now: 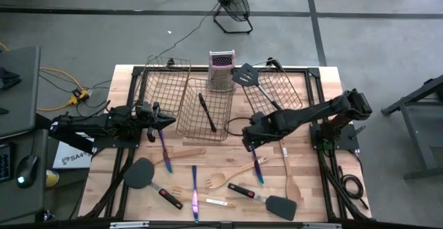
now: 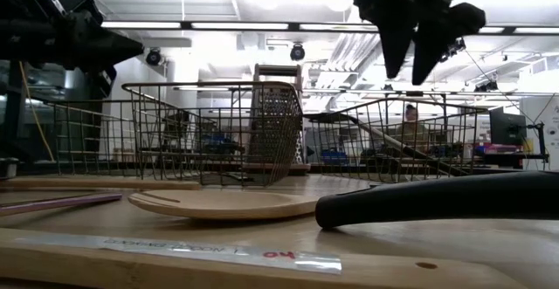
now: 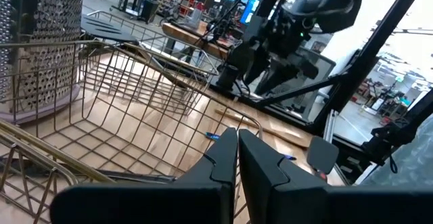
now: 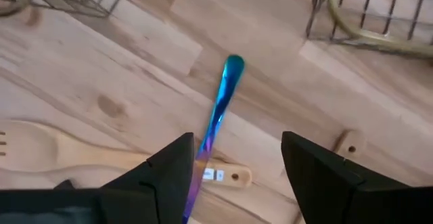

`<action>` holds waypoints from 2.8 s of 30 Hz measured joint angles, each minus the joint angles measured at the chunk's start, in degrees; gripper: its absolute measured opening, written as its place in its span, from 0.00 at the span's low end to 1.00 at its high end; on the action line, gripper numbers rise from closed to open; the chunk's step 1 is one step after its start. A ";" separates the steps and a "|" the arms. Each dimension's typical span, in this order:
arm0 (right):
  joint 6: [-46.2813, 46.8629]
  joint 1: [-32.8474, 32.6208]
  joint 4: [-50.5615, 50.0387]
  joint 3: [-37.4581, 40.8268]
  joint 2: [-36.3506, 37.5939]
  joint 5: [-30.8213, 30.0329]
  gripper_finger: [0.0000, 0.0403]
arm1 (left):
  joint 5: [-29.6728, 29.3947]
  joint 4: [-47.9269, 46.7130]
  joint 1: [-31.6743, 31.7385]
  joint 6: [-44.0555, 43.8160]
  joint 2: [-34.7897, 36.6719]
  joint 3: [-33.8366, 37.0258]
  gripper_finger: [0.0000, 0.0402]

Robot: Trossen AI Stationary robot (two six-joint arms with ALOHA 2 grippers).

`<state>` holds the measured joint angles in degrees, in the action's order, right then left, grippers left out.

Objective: Pick & Place Kitchen Items
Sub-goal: Put the right blue table knife into the middle wire basket

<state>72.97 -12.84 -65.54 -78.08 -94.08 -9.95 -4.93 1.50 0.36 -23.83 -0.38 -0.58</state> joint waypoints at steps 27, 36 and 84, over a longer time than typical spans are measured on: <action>5.47 -3.02 13.09 6.03 0.00 -1.48 0.53 | 0.00 0.02 0.00 -0.02 0.00 0.00 0.04; 7.01 -3.67 13.23 6.03 0.00 -5.08 0.53 | 0.00 0.02 0.00 -0.02 0.00 0.00 0.04; 8.93 0.63 16.06 5.81 -20.36 16.98 0.53 | 0.02 0.02 0.00 -0.04 0.00 0.00 0.04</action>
<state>81.90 -12.21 -49.48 -72.27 -114.45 7.03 -4.91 1.52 0.36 -23.88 -0.38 -0.58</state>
